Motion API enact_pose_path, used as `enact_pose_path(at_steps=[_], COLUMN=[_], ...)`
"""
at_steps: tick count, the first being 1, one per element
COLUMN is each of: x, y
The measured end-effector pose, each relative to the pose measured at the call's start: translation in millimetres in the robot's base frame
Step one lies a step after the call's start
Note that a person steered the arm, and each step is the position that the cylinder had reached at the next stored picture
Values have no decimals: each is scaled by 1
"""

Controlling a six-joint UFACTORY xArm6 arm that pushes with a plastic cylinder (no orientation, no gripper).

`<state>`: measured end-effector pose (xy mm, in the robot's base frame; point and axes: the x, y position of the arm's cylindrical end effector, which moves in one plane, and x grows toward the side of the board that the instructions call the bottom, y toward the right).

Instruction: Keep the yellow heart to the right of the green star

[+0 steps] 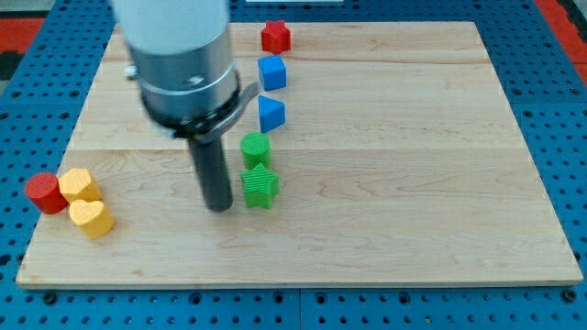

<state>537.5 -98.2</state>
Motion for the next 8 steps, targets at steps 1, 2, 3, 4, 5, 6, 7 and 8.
enact_pose_path(at_steps=[1, 2, 3, 4, 5, 6, 7, 8], x=[62, 66, 31, 2, 2, 2, 2, 8], y=[-52, -164, -203, -198, -135, -83, -74, -86])
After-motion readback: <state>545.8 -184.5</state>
